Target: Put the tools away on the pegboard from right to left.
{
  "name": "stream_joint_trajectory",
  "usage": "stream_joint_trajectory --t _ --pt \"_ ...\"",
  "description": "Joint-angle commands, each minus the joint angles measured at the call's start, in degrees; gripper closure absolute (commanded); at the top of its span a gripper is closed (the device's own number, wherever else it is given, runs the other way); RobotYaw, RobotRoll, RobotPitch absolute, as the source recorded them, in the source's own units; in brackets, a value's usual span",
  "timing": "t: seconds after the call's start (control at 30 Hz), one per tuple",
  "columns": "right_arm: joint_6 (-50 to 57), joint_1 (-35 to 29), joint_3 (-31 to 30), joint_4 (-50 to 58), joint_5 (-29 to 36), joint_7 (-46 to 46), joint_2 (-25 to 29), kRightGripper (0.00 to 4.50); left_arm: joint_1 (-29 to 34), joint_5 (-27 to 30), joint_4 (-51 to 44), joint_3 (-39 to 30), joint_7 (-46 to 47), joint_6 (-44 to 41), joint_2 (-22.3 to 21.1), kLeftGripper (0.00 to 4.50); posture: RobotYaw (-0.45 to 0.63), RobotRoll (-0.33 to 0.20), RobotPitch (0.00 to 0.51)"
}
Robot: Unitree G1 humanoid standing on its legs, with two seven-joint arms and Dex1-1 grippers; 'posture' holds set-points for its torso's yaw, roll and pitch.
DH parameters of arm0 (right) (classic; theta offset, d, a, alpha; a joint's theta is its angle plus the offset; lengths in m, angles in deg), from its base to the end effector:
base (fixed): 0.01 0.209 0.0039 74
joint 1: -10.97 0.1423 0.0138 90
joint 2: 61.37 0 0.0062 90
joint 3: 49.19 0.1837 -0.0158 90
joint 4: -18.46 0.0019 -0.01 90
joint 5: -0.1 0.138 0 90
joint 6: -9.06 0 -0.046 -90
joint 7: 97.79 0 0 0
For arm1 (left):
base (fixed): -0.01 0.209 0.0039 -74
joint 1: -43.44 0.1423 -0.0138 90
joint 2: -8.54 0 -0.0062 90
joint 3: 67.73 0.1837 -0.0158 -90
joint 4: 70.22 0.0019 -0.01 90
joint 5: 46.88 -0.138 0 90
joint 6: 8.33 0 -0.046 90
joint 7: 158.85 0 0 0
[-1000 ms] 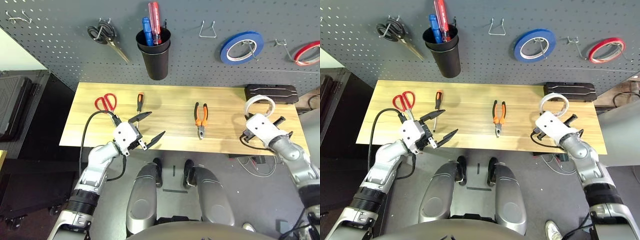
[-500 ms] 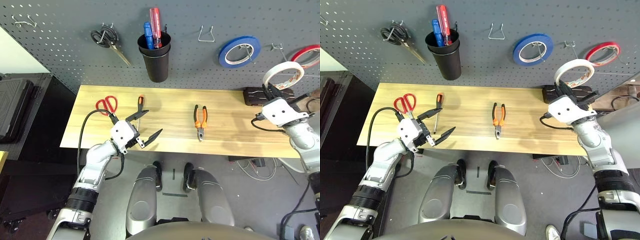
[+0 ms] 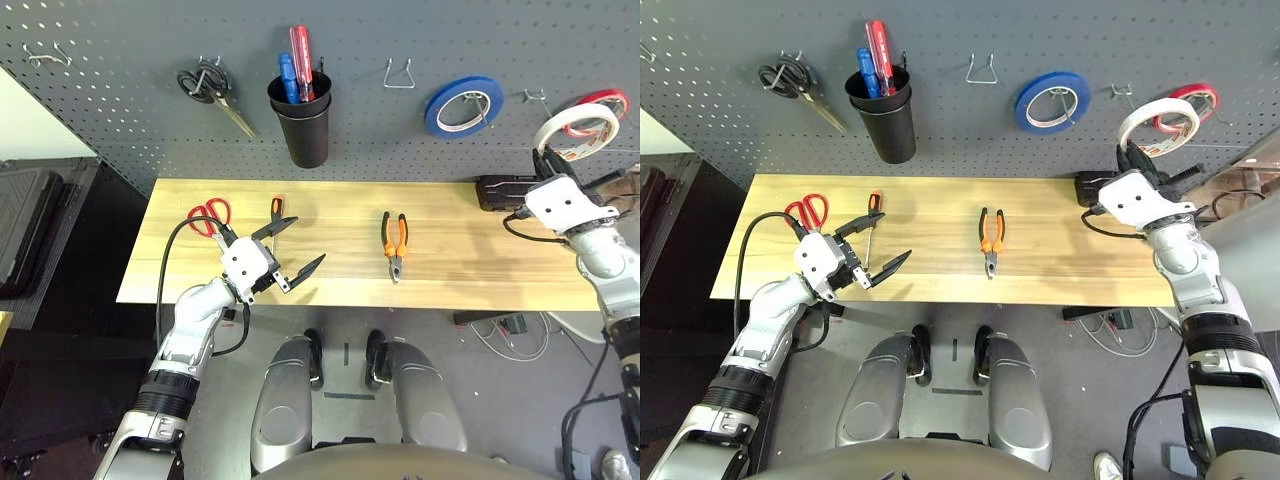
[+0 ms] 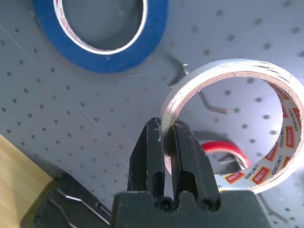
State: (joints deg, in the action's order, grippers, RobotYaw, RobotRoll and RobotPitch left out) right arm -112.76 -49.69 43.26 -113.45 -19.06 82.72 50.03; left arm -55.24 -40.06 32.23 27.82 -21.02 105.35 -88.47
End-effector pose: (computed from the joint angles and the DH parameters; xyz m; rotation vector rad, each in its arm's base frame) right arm 0.2792 -0.2924 0.1154 -0.9259 -0.2891 0.0073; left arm 0.2291 0.2078 0.0648 0.3907 -0.2085 -0.8422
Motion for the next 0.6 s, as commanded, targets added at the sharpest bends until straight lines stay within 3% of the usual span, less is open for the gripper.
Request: stream_joint_trajectory --t 0.03,0.3,0.43,0.6 --pt "1.7 3.2 -2.1 -5.5 -0.2 1.9 -0.4 4.47 0.1 -0.1 1.3 0.4 -0.2 0.2 0.3 0.0 0.09 0.0 0.194" --pt "3.4 11.6 -4.7 -15.7 -0.1 1.4 -2.5 4.47 0.5 -0.2 0.8 0.4 0.0 0.2 0.2 0.0 0.11 0.0 0.2" --pt "-1.9 11.2 -4.1 -16.0 1.7 1.0 -3.5 3.21 1.2 -0.3 0.1 0.3 0.3 0.2 0.2 0.0 0.12 0.0 0.205" --pt "-12.2 3.8 -3.1 -11.1 5.8 3.4 -3.7 1.39 2.4 -0.3 -0.8 0.2 0.6 0.2 0.1 0.0 0.13 0.0 0.213"
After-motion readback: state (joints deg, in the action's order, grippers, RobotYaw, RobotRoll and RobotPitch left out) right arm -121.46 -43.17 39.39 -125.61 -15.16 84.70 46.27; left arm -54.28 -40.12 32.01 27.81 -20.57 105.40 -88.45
